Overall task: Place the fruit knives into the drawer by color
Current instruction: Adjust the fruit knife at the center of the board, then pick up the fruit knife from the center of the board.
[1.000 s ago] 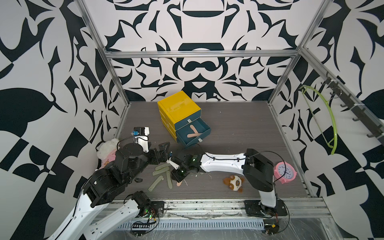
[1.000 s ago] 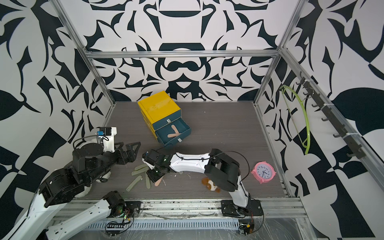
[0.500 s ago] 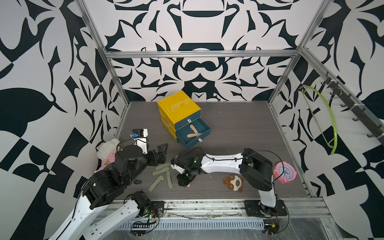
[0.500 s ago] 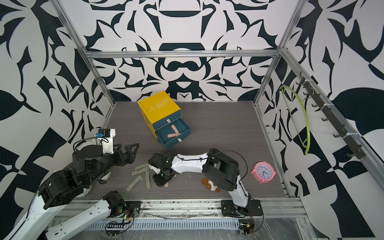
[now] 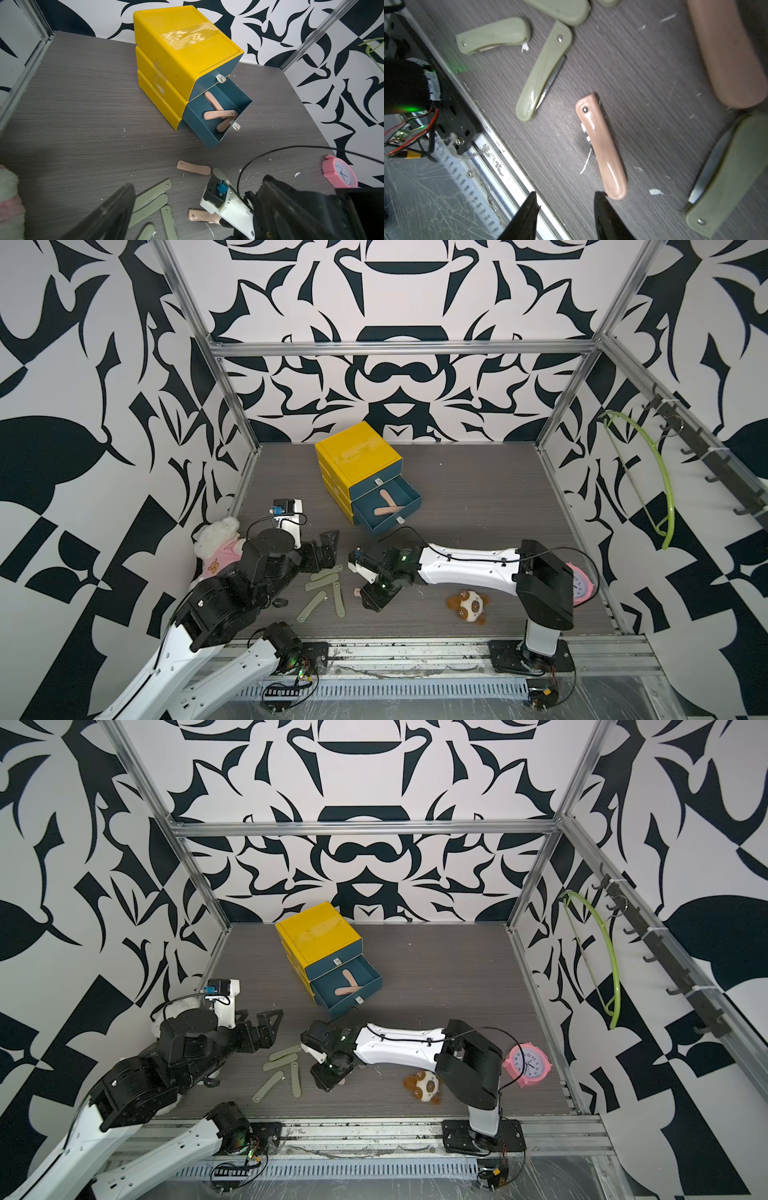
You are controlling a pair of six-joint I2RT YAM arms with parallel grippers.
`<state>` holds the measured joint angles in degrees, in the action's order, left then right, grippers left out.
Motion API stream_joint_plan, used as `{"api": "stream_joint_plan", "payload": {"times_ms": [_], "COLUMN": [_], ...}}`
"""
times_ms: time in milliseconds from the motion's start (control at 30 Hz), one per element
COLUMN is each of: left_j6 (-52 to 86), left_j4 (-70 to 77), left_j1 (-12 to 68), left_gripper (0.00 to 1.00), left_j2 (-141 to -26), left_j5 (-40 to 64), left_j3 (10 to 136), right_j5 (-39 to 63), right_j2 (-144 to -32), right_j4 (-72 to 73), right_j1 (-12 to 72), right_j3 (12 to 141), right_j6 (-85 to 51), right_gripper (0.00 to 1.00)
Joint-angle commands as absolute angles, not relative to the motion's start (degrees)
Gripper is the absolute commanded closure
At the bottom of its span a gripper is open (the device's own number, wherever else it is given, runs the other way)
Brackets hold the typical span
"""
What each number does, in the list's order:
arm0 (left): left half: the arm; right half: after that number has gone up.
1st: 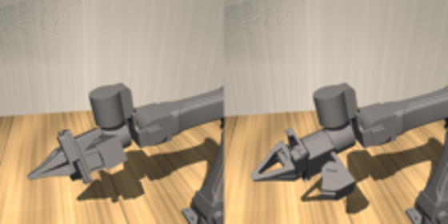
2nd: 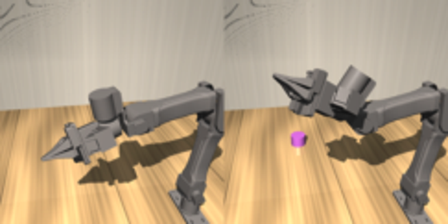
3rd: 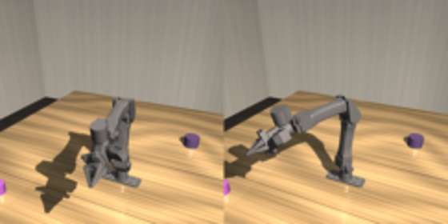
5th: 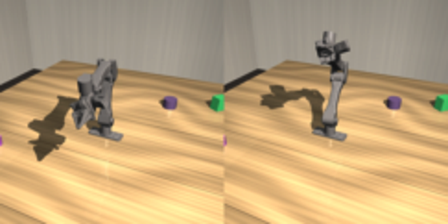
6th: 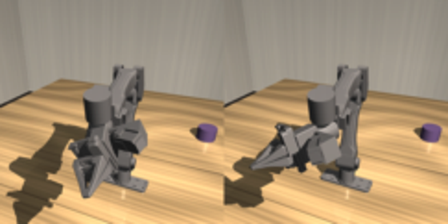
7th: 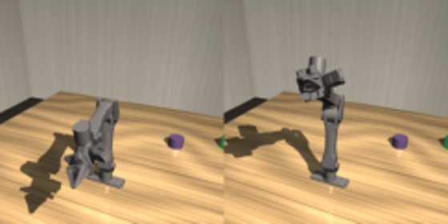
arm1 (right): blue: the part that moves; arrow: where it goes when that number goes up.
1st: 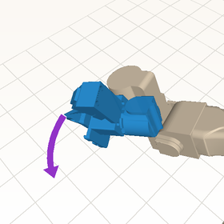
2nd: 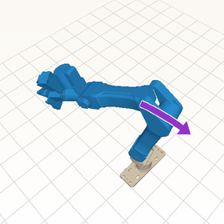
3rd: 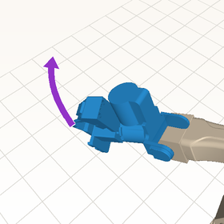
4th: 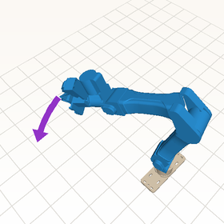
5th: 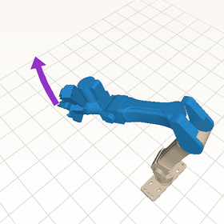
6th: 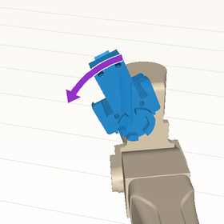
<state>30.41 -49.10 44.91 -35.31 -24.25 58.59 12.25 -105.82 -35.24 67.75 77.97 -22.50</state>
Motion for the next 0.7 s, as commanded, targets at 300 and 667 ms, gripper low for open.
{"api": "stream_joint_plan", "payload": {"times_ms": [300, 667], "left_j6": [30.2, 30.0], "left_j4": [-51.0, -51.1], "left_j1": [44.9, 44.9], "left_gripper": [0.01, 0.01], "left_j2": [-33.2, -32.5], "left_j5": [-26.2, -26.8], "left_j3": [58.4, 57.6], "right_j5": [1.8, 0.7], "right_j2": [-116.0, -119.6], "right_j4": [-49.1, -49.7], "right_j1": [67.9, 67.9], "right_j3": [87.6, 89.1], "right_j6": [-15.6, -14.7], "right_gripper": [0.52, 0.55]}}
